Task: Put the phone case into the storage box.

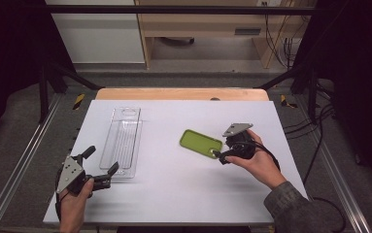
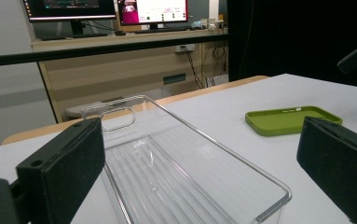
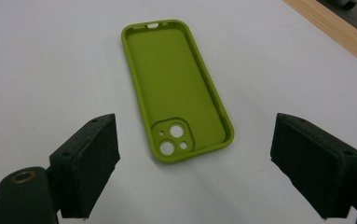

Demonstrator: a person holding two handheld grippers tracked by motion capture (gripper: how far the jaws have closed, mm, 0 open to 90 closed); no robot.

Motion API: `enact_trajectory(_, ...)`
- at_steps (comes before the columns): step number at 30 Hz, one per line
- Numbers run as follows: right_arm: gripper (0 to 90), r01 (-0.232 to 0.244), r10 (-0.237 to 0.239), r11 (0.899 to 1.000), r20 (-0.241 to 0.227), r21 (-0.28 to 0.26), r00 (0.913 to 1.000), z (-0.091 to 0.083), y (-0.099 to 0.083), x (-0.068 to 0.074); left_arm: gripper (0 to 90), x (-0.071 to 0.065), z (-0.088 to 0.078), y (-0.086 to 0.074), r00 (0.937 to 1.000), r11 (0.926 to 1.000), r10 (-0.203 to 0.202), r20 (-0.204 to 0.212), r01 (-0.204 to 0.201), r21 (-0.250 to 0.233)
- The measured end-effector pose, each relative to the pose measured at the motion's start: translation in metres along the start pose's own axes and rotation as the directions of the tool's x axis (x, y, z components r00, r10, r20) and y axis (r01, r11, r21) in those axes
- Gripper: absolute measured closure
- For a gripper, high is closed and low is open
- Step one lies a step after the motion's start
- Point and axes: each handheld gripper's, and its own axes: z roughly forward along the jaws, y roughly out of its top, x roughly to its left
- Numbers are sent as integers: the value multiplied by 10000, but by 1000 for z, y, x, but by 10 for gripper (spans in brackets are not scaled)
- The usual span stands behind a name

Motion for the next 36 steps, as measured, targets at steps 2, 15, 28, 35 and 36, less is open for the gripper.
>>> enact_trajectory(2, 154, -39, 39, 10000, 20, 78, 10000, 3, 1, -3, 6, 0, 0, 0, 10000, 10000, 1, 1, -1, 10)
enact_trajectory(15, 219, -229, 232, 9980, -39, 594, 9997, 18, -1, -16, 7, -2, 2, 0, 9999, 9999, 91, 69, -91, 79)
enact_trajectory(28, 265, -361, 360, 9932, 34, 1107, 9993, 30, 5, -33, 7, -4, 3, -1, 9995, 9994, 293, 129, -295, 192)
enact_trajectory(35, 318, -437, 433, 9919, 53, 1196, 9990, 36, 7, -38, 7, -4, 4, 0, 9993, 9992, 329, 166, -333, 205)
enact_trajectory(36, 323, -446, 445, 9916, 35, 1218, 9990, 37, 7, -39, 7, -4, 4, 0, 9993, 9992, 336, 163, -339, 209)
